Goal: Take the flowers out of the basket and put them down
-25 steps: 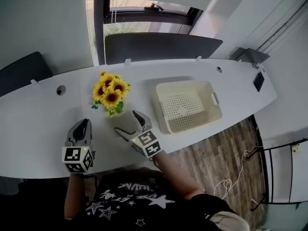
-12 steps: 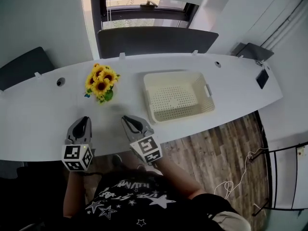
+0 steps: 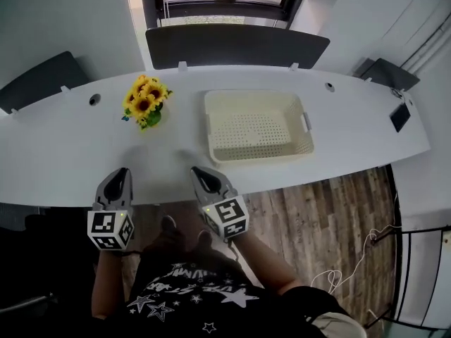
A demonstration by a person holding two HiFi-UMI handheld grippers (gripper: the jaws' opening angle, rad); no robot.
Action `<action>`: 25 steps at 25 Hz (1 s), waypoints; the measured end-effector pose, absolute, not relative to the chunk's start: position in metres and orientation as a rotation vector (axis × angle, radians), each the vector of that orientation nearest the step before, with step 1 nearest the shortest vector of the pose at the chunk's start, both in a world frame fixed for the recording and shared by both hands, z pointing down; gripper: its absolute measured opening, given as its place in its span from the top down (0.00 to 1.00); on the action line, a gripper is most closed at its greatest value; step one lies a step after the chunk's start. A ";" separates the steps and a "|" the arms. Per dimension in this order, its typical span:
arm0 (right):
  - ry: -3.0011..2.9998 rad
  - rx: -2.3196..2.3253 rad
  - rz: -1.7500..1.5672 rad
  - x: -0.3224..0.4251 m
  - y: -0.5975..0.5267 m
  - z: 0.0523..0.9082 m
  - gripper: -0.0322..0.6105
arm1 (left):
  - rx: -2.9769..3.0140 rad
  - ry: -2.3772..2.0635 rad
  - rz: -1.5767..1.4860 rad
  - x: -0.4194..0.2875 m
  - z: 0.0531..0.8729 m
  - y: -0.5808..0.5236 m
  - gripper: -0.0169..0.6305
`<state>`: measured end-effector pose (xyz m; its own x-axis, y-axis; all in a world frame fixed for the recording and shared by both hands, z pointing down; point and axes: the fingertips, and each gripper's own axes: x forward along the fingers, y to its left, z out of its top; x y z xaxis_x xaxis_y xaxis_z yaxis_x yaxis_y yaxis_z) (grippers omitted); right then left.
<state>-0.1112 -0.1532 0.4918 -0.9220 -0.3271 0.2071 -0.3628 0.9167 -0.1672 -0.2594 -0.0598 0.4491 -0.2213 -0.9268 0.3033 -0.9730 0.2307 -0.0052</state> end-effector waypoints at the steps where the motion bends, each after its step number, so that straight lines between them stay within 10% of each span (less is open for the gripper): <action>1: -2.905 0.514 0.312 -0.107 -0.152 0.493 0.95 | 1.792 -2.268 0.275 -0.253 0.448 -0.060 0.93; 25: -2.887 0.571 0.226 -0.093 -0.098 0.472 0.95 | 1.971 -2.192 0.204 -0.214 0.421 -0.027 0.93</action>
<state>-0.0926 -0.0983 0.4715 -0.9080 -0.3604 0.2137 -0.3893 0.9143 -0.1119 -0.2143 -0.0270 0.4210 -0.1005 -0.9682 0.2291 -0.9939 0.1083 0.0220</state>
